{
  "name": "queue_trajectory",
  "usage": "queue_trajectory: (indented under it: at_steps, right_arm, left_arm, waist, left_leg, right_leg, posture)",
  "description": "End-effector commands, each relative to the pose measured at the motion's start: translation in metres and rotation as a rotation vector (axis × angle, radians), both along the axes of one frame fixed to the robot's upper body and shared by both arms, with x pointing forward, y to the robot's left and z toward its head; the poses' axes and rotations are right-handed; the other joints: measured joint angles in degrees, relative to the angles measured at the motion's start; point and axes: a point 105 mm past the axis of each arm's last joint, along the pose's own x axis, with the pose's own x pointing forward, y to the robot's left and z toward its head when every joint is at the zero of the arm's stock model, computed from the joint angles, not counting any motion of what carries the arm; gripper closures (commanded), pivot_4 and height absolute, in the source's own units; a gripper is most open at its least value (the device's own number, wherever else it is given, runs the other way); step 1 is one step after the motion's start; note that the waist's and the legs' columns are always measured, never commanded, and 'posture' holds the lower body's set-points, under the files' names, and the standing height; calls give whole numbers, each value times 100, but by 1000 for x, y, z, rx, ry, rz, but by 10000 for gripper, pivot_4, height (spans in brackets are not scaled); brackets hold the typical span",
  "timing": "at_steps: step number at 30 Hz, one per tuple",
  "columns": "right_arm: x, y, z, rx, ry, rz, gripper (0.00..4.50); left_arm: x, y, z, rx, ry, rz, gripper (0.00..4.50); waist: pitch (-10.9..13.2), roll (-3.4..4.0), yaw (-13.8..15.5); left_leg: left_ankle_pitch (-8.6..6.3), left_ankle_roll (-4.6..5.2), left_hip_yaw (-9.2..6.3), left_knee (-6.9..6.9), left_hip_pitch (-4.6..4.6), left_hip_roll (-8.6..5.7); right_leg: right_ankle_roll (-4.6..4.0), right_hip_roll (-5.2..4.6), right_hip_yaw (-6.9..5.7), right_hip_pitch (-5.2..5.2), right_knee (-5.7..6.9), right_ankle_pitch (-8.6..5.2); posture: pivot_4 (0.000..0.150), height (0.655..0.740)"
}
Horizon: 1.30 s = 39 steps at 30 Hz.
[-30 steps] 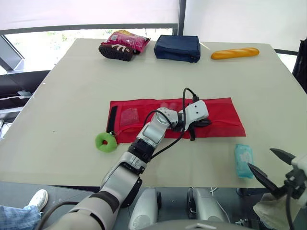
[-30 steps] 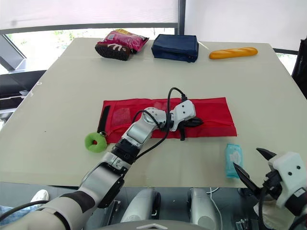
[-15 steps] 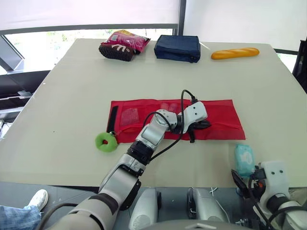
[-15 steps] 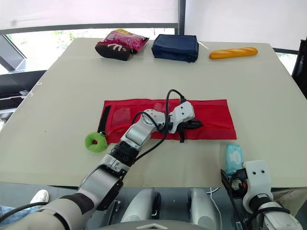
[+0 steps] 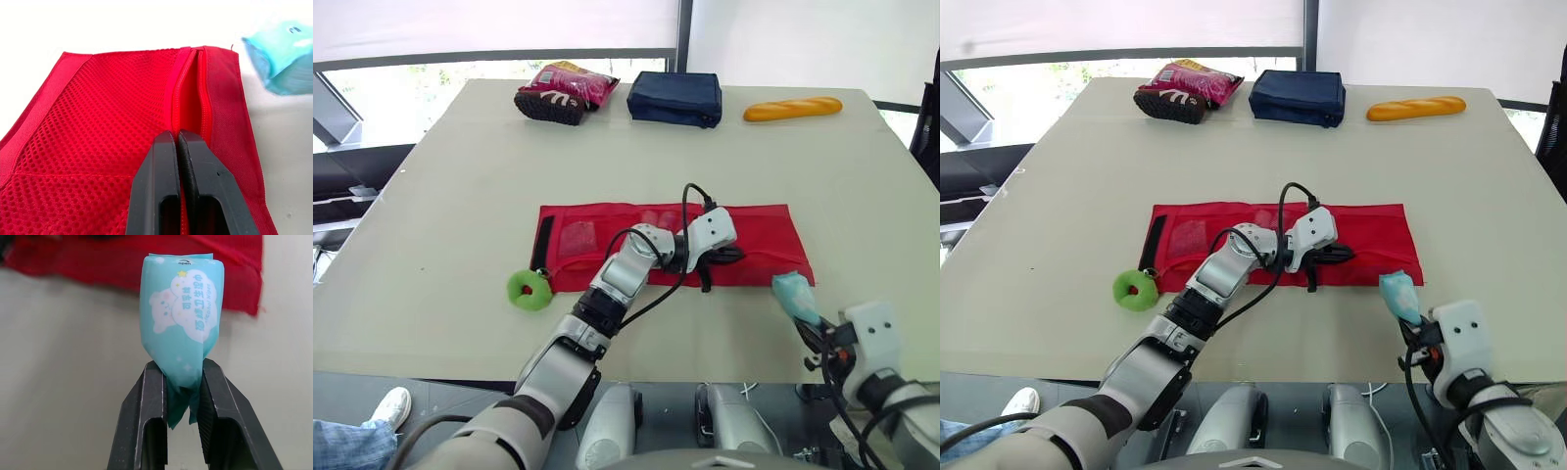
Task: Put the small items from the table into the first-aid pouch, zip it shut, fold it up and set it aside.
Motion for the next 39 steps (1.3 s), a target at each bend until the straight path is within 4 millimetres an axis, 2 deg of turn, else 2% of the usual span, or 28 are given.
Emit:
queue_trajectory:
  at_steps: [1, 8, 13, 19, 26, 28, 29, 30, 35, 39]
  right_arm:
    - [4, 7, 8, 9, -11, 16, 42535]
    - [35, 10, -5, 3, 93, 26, 42535]
    - [50, 15, 3, 81, 64, -8, 42535]
    - [76, 16, 10, 213, 29, -154, 42535]
    - [103, 19, 16, 268, -20, -275, 42535]
    - [99, 23, 15, 269, -17, -243, 32512]
    - [97, 25, 15, 264, -14, -225, 30044]
    - [93, 25, 14, 246, -8, -207, 25474]
    - [65, 25, 8, 127, 28, -45, 1164]
    - [47, 27, 13, 84, 24, 95, 1164]
  left_arm:
    - [-9, -11, 22, -67, -59, -58, 45000]
    - [-17, -15, 26, -86, -72, -90, 45000]
    - [-23, -15, 26, -78, -85, -130, 45000]
    - [-38, -21, 23, -82, -75, -191, 45000]
    - [-45, -29, 22, -85, -75, -224, 45000]
    - [-43, -29, 21, -81, -75, -217, 45000]
    - [-41, -29, 20, -79, -76, -212, 45000]
    - [-40, -29, 20, -78, -77, -207, 45000]
    - [-27, -28, 22, -79, -89, -165, 45000]
    - [-17, -30, 23, -81, -91, -126, 45000]
  waist:
    - [0, 0, 7]
    - [0, 1, 3]
    - [0, 2, -2]
    - [-1, 4, 5]
    - [-1, 7, -15]
    - [-1, 7, -10]
    - [-2, 8, -6]
    - [-2, 8, -6]
    - [-2, 14, -10]
    - [-1, 13, -14]
  left_leg:
    - [0, 0, 0, 0, -2, 0]
    - [0, 0, 0, 0, -5, -14]
    - [0, 0, -8, 0, -10, -12]
    - [0, 1, -7, 0, -11, -11]
    - [0, 1, -6, 0, -12, -13]
    - [0, 1, -9, 0, -13, -13]
    - [0, 1, -9, 0, -14, -13]
    - [0, 0, -9, -1, -15, -15]
    - [0, 1, -15, 0, -26, -23]
    - [0, 1, -24, 0, -26, -26]
  right_leg:
    - [0, 0, -1, 0, 0, 0]
    - [0, -4, 6, 0, -1, 0]
    - [22, 0, 0, -2, -1, 13]
    - [23, 0, 1, -3, 0, 14]
    - [23, -1, 2, -5, 2, 15]
    - [23, -1, 0, -6, 4, 15]
    - [23, -1, 0, -6, 4, 15]
    - [22, -1, 0, -6, 3, 15]
    - [23, -4, 3, -9, -3, 15]
    - [25, -2, 1, -9, -3, 14]
  posture:
    - [1500, 7134]
    - [1500, 7134]
    - [1500, 7134]
    - [1500, 7134]
    - [1500, 7134]
    - [1500, 7134]
    - [1500, 7134]
    - [1500, 7134]
    - [1500, 7134]
    - [1500, 7134]
